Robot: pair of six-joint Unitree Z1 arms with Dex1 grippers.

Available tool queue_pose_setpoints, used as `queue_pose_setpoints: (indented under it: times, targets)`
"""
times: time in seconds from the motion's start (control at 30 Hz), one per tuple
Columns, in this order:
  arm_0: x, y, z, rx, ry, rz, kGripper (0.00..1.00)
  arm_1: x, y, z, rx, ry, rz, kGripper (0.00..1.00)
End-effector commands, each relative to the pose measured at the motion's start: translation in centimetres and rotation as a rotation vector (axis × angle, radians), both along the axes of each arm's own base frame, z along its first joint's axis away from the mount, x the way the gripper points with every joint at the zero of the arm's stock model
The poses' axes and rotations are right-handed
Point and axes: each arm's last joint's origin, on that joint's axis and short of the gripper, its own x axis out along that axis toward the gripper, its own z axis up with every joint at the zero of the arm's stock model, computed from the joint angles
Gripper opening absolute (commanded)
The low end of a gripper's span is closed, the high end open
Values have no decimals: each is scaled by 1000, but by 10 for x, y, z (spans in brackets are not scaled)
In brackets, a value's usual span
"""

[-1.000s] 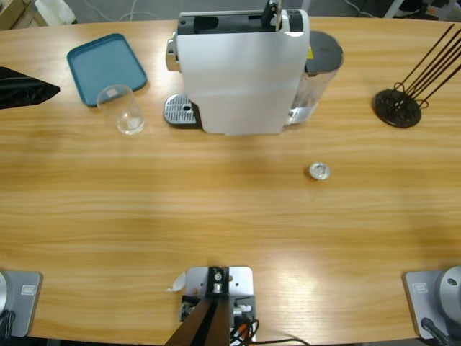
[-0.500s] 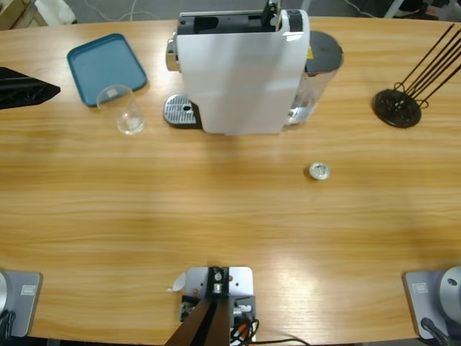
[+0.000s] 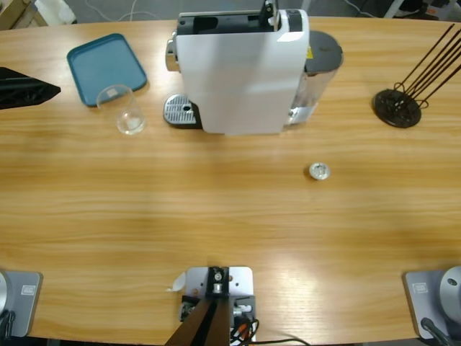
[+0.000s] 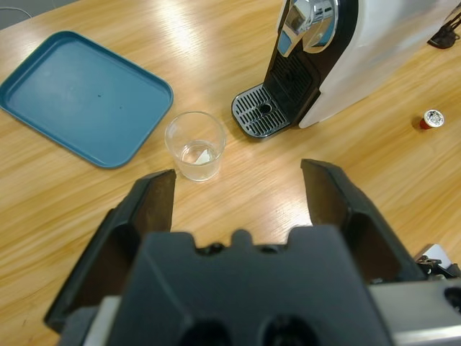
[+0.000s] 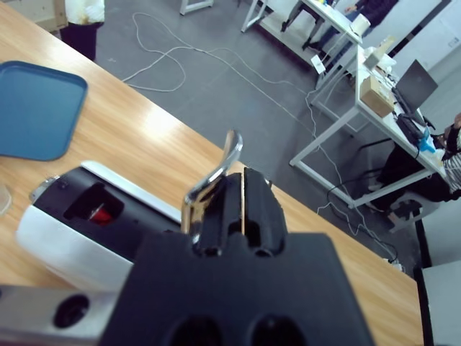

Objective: Pour coffee

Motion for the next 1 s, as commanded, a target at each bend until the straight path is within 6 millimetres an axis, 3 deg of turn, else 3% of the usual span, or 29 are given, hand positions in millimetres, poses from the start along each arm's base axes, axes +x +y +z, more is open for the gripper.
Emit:
queue_pose_setpoints:
  times: [0.03,0.53,1.0]
  targets:
    - [5,-6,-6,11,25,-25,743,-9,54,-47,-100,62,98,0]
    - [5,-6,-7,15,29,-24,743,-3,79,-97,-162,150,120,0]
    - [6,-6,-7,16,31,-24,743,-1,87,-114,-173,196,151,0]
